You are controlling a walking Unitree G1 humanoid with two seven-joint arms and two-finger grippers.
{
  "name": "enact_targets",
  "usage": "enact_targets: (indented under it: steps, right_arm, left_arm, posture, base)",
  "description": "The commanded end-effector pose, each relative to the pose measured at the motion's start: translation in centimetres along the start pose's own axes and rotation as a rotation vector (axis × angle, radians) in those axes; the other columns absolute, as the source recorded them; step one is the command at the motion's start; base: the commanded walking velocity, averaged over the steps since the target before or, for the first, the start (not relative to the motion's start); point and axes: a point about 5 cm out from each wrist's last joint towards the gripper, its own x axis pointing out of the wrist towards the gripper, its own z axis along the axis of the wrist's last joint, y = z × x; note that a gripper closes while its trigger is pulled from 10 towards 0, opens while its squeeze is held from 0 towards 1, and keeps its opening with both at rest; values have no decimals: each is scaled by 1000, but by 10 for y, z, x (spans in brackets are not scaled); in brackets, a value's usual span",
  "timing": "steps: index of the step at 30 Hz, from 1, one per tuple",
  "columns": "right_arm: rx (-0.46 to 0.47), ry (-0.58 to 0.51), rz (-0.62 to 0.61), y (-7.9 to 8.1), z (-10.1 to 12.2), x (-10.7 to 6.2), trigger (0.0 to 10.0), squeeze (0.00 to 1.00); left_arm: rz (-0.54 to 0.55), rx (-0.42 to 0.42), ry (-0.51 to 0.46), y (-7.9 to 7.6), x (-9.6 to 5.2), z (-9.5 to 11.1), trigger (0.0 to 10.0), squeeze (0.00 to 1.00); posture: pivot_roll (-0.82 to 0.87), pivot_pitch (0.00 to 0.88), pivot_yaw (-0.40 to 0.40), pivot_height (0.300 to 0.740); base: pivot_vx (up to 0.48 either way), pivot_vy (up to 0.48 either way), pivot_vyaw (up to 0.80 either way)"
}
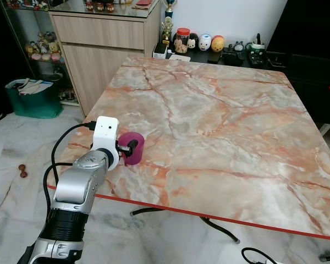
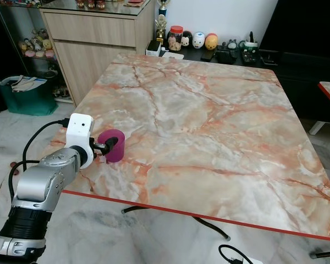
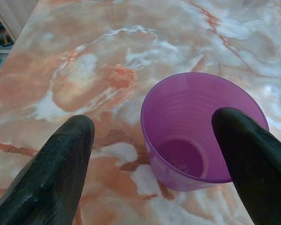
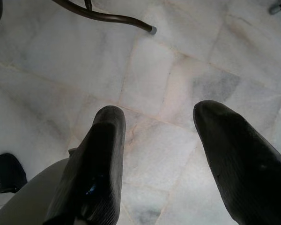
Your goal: Setting the table
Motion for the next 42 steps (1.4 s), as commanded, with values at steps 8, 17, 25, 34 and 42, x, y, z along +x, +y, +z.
enact_targets:
  steps: [8,17,25,34,42]
  right_arm:
    - [0,2,6,1,-3,-1,10000,0]
    - [-3,3,9,2,-3,-1,10000,0]
    - [-17,7,19,2,-4,-1,10000,0]
    - [-23,8,15,0,-4,-1,10000,0]
    - [-27,5,14,0,-4,-1,10000,0]
  left_arm:
    - [12,27,3,-4,6,-1,1922,0]
    - [11,26,4,-5,8,-3,39,0]
    - [3,31,4,-5,8,-5,0,0]
    - [2,34,-19,-5,7,0,0,0]
    - [-21,43,-33,-10,7,5,0,0]
  posture:
    - [133,0,-64,740]
    - [130,0,-63,740]
    - [131,0,-64,740]
    - [133,0,-68,740]
    - [132,0,-71,740]
  base:
    - [0,0,0]
    - [0,0,0]
    - [0,0,0]
    - [0,0,0]
    - [0,0,0]
